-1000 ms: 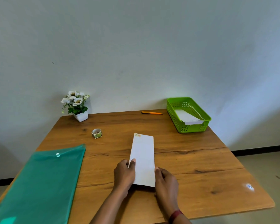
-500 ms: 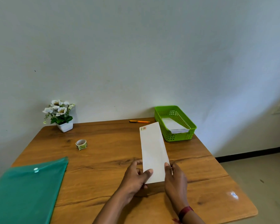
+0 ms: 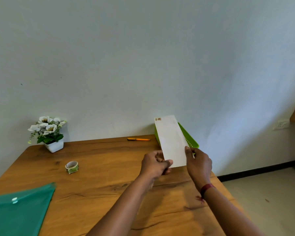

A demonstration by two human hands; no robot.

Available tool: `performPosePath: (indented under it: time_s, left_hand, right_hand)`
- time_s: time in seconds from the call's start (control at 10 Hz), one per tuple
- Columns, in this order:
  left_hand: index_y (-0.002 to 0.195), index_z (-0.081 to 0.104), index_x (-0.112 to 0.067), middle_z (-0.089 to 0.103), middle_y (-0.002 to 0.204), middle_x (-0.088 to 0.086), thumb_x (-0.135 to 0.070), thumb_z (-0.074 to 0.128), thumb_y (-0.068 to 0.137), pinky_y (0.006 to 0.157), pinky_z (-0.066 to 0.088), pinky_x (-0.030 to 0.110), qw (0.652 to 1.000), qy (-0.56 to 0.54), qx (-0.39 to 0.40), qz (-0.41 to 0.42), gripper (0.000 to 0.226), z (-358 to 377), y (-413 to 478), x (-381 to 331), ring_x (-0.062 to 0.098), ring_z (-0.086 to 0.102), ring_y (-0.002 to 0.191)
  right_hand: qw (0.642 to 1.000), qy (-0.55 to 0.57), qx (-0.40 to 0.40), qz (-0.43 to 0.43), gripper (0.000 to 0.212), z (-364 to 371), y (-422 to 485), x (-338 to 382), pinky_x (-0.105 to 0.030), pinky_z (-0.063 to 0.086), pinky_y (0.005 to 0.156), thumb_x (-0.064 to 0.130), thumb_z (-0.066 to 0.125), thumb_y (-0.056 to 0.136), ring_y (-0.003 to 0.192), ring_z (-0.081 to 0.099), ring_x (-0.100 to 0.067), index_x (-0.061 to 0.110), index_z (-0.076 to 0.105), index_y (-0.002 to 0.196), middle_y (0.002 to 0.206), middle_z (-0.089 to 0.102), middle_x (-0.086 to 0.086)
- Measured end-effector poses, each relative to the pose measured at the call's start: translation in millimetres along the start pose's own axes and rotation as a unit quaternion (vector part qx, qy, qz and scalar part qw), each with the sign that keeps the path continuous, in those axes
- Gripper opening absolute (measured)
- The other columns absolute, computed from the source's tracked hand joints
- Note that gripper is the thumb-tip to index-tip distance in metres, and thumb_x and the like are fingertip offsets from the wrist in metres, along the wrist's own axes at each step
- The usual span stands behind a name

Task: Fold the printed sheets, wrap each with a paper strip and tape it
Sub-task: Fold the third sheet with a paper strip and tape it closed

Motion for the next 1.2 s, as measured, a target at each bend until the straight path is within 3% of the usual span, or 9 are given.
performPosePath:
  time_s: [0.1,0.3,0.6,0.8,1.0,1.2]
  left_hand:
    - [0.129,0.057,-0.002,0.056,0.09,0.013,0.004,0.079,0.079,0.058,0.058,0.027,1.0,-0.01,-0.013,-0.007,0.055,19,33,-10,0.023,0.065,0.071]
    - [0.129,0.057,0.002,0.064,0.074,0.005,0.004,0.08,0.078,0.063,0.061,0.031,0.997,-0.028,-0.074,-0.004,0.056,36,75,-7,0.014,0.067,0.053]
    - [0.125,0.061,0.001,0.068,0.072,0.003,-0.003,0.084,0.076,0.066,0.061,0.031,0.992,-0.021,-0.119,-0.021,0.054,36,96,8,0.016,0.071,0.058]
    - [0.123,0.064,-0.002,0.073,0.091,0.01,-0.01,0.092,0.066,0.077,0.061,0.035,0.993,0.024,-0.113,-0.012,0.063,31,104,16,0.02,0.071,0.078]
    - [0.126,0.066,-0.008,0.072,0.096,0.003,-0.015,0.09,0.069,0.082,0.06,0.034,0.991,0.079,-0.109,0.029,0.062,28,107,21,0.016,0.07,0.089]
    - [0.14,0.056,-0.019,0.064,0.132,0.005,-0.027,0.085,0.075,0.096,0.053,0.034,0.975,0.189,-0.059,0.096,0.072,30,101,11,0.019,0.064,0.115]
  right_hand:
    - [0.999,-0.042,0.006,0.016,0.035,-1,43,-2,-0.029,0.037,0.056,0.046,0.05,0.099,0.066,0.053,-0.015,0.019,0.072,0.101,0.086,0.071,-0.005]
    - [0.993,-0.102,0.045,0.036,0.034,17,95,-15,-0.033,0.048,0.063,0.039,0.052,0.098,0.07,0.059,-0.023,0.014,0.072,0.085,0.075,0.067,-0.002]
    - [0.982,-0.16,0.077,0.057,0.04,46,122,-27,-0.028,0.036,0.055,0.042,0.06,0.092,0.066,0.057,-0.028,0.014,0.059,0.062,0.066,0.063,-0.005]
    - [0.974,-0.198,0.094,0.054,0.038,60,133,-34,-0.029,0.04,0.062,0.044,0.056,0.094,0.076,0.061,-0.032,0.012,0.063,0.075,0.081,0.067,-0.01]
    - [0.964,-0.243,0.105,0.031,0.044,72,130,-36,-0.03,0.041,0.064,0.048,0.05,0.096,0.077,0.059,-0.032,0.01,0.067,0.081,0.088,0.069,-0.012]
    - [0.947,-0.3,0.113,-0.01,0.043,72,116,-27,-0.037,0.045,0.079,0.053,0.039,0.099,0.105,0.056,-0.035,0.029,0.075,0.098,0.113,0.053,-0.01]
Point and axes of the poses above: each hand's wrist, its own y-axis towards the middle knuckle, its own z-axis out of the palm, x = y × z, the point moved 8 cm from there along y, towards the middle knuckle
